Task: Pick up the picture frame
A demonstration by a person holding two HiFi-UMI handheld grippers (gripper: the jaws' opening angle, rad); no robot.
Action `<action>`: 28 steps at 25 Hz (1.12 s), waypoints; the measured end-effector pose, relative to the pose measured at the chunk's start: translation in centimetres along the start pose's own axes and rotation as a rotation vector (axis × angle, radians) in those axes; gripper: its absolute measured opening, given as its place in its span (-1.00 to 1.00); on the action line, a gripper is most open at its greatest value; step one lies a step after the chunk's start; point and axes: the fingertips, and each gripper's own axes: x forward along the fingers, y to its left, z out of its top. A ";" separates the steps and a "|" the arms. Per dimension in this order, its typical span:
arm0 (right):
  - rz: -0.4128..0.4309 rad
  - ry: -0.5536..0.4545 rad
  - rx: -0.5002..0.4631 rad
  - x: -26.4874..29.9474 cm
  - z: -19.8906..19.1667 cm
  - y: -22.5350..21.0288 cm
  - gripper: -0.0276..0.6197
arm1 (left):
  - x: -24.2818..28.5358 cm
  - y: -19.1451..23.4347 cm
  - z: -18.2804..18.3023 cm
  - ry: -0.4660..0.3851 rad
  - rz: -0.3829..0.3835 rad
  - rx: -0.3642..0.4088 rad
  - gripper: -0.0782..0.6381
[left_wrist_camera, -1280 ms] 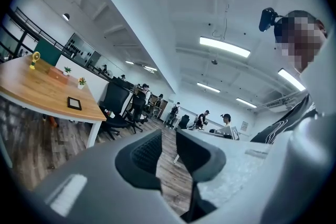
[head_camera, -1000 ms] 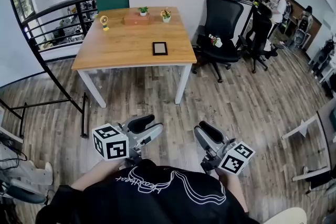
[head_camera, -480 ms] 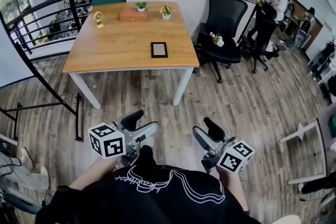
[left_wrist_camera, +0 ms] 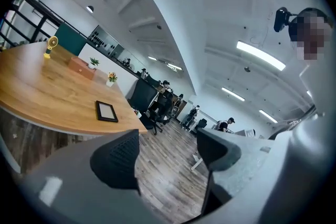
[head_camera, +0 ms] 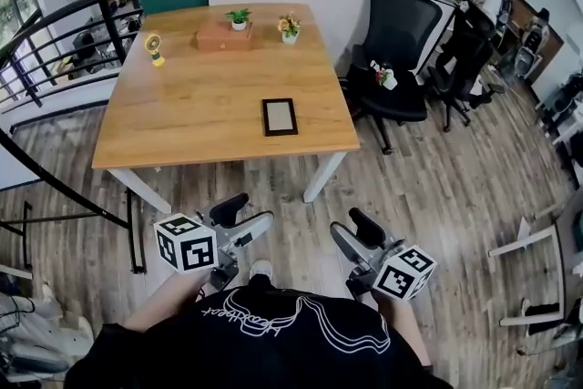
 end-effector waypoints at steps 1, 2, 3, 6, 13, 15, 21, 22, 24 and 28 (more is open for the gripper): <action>-0.008 0.000 0.000 1.5 0.9 -0.8 -0.03 | 0.6 1.1 1.6 -0.009 -0.007 -0.003 0.15; -0.014 0.000 0.000 3.1 1.7 -1.4 -0.03 | 1.2 2.1 3.2 -0.018 -0.017 0.001 0.15; -0.017 0.000 -0.001 4.6 2.6 -2.0 -0.03 | 1.7 3.0 4.7 -0.025 -0.025 0.012 0.15; -0.022 0.009 -0.008 8.9 4.3 -3.2 -0.03 | 2.9 6.2 7.8 -0.028 -0.036 0.041 0.15; -0.050 0.072 0.000 15.2 4.8 -5.8 -0.04 | 6.0 13.1 9.4 -0.007 -0.076 -0.047 0.14; -0.053 0.087 0.006 16.5 4.7 -6.7 -0.04 | 6.8 14.4 9.0 0.013 -0.078 -0.068 0.14; -0.056 0.143 0.026 21.5 4.9 -9.8 -0.05 | 8.7 19.9 9.5 0.042 -0.022 -0.087 0.14; -0.054 0.152 0.028 22.3 4.9 -10.5 -0.05 | 9.0 20.8 9.5 0.047 -0.009 -0.089 0.14; -0.051 0.177 0.029 24.1 4.7 -12.1 -0.05 | 9.7 22.5 9.6 0.059 0.018 -0.088 0.14; -0.047 0.247 0.029 28.1 4.3 -15.6 -0.05 | 11.4 26.1 9.8 0.085 0.075 -0.096 0.14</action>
